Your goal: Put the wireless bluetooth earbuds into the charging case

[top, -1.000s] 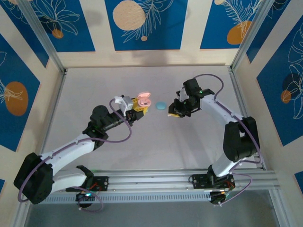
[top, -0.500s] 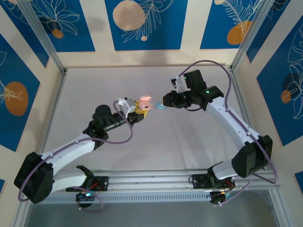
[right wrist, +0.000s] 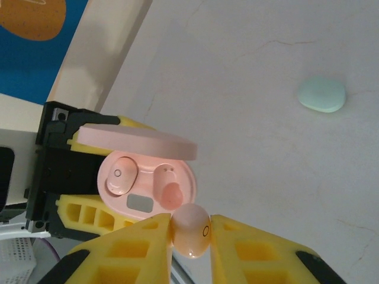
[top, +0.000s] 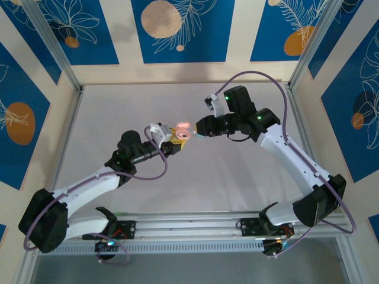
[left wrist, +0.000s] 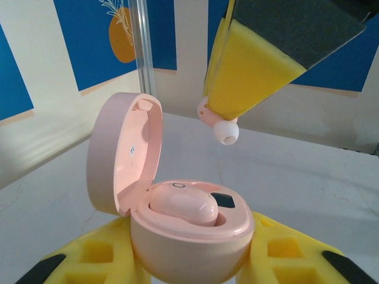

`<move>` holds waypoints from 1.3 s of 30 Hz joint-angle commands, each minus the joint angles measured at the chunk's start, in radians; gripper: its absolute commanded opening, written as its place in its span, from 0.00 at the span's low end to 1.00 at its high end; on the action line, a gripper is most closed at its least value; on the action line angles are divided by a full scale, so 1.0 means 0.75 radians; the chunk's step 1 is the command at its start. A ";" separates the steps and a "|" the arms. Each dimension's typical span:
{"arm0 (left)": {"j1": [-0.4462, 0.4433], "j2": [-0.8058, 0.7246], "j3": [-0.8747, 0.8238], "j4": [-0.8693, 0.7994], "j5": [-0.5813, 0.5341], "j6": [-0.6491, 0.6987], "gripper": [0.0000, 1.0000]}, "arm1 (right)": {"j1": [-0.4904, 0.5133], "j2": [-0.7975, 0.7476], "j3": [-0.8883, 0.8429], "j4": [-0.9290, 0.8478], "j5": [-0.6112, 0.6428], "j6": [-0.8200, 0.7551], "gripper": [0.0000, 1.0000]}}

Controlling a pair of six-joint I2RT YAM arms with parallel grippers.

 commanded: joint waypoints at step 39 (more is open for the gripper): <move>-0.020 -0.007 0.055 0.100 0.051 -0.035 0.22 | 0.145 0.153 0.182 -0.153 0.099 -0.156 0.29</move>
